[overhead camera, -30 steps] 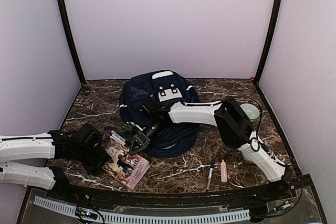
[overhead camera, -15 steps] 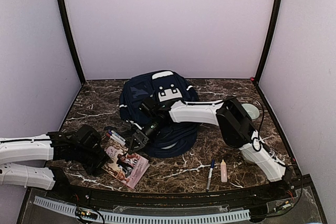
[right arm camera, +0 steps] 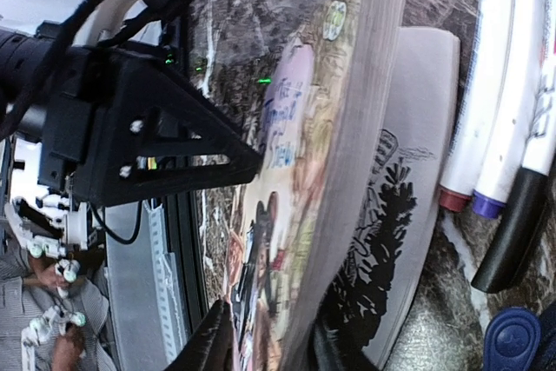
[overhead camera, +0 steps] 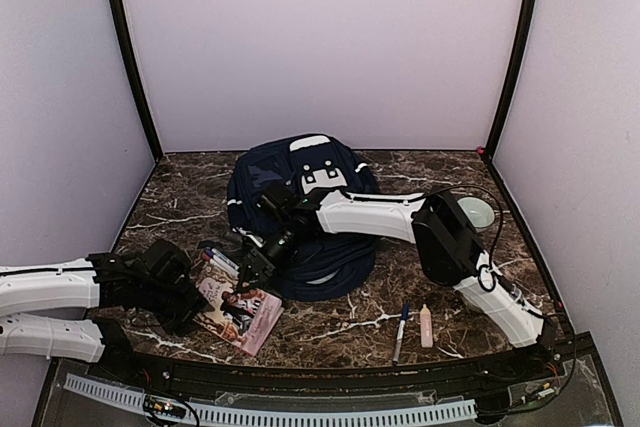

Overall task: Pack the student bag
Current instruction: Pick up the book from the center of the board, then pass from the right arm to the left, then pass from the left arm to the right

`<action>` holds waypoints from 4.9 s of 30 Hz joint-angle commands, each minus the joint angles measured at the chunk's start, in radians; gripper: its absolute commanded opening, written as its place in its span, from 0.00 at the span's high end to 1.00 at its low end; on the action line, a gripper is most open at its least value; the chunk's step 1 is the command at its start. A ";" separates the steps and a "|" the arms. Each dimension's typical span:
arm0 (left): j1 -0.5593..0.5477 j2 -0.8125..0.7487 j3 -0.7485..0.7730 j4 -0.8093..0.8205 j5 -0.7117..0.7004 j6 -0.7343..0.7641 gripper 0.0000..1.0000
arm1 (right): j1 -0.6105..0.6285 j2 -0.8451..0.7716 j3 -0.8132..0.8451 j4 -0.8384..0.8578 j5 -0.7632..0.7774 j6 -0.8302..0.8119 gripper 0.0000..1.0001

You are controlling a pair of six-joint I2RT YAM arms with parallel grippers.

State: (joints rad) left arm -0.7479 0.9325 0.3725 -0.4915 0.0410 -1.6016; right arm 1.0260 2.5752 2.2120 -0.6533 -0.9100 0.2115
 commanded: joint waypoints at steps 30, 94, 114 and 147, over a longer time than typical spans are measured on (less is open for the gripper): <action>-0.010 -0.269 -0.161 0.387 -0.132 0.229 0.34 | -0.098 -0.180 -0.126 0.183 -0.066 0.126 1.00; -0.025 -0.133 -0.270 0.876 -0.066 0.295 0.32 | -0.152 -0.184 -0.268 0.286 -0.104 0.204 1.00; -0.024 -0.318 0.014 0.435 -0.136 0.490 0.95 | -0.170 -0.342 -0.260 0.088 0.033 -0.047 0.49; 0.102 0.281 0.454 0.834 0.545 0.985 1.00 | -0.356 -0.714 -0.782 0.692 -0.348 0.133 0.27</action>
State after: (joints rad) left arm -0.6712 1.2129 0.8295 0.2173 0.5117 -0.5922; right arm 0.6548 1.9251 1.4860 -0.1909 -1.1744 0.2157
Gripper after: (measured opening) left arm 0.049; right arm 0.742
